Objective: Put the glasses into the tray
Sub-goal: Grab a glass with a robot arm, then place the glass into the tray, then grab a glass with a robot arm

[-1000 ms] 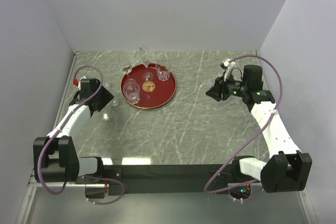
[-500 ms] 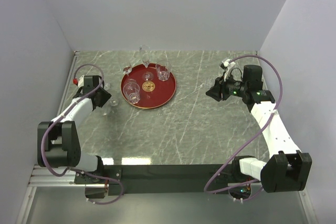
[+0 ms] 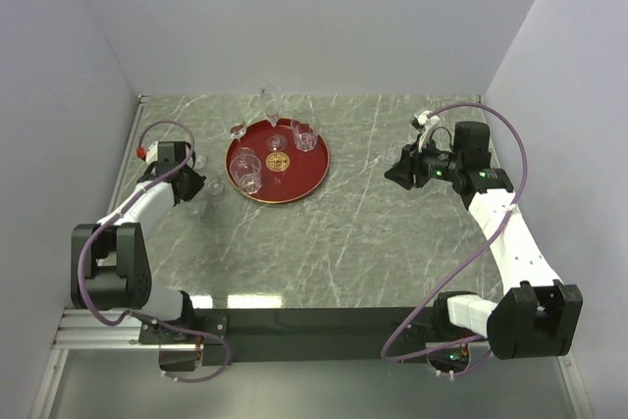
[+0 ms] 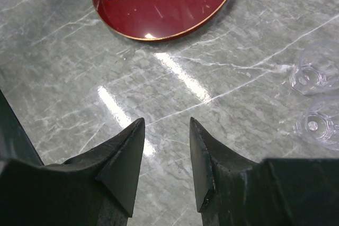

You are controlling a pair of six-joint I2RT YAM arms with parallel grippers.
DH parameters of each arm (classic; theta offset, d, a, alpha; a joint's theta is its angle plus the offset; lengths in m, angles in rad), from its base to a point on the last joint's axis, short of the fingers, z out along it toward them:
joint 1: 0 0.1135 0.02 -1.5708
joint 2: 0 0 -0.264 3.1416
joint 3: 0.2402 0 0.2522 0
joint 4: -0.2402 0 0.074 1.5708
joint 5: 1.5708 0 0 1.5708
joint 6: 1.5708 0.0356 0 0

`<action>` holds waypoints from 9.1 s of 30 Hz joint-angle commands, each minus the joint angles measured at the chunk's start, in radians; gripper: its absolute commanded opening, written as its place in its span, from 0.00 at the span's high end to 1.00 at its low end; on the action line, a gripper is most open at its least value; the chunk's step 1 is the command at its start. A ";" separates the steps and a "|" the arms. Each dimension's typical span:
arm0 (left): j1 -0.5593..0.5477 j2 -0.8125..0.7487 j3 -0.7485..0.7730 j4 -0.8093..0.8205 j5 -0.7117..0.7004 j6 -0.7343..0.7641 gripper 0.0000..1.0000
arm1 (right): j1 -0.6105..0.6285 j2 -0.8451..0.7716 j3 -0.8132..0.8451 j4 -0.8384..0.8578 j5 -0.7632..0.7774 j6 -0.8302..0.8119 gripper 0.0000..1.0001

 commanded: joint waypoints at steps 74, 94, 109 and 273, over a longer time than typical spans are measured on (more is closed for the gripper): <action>-0.836 -0.531 0.086 0.012 -0.046 0.525 1.00 | -0.027 -0.003 -0.011 0.021 0.001 -0.016 0.53; -0.947 -0.240 0.274 -0.039 -0.185 0.634 1.00 | -0.027 0.002 -0.009 0.016 -0.001 -0.017 0.53; -0.900 0.124 0.547 -0.137 -0.331 0.603 1.00 | -0.056 0.003 -0.009 0.014 0.001 -0.022 0.53; -0.622 -0.829 -0.081 -0.064 -0.297 0.637 0.06 | 0.083 0.450 0.330 -0.340 0.503 -0.390 1.00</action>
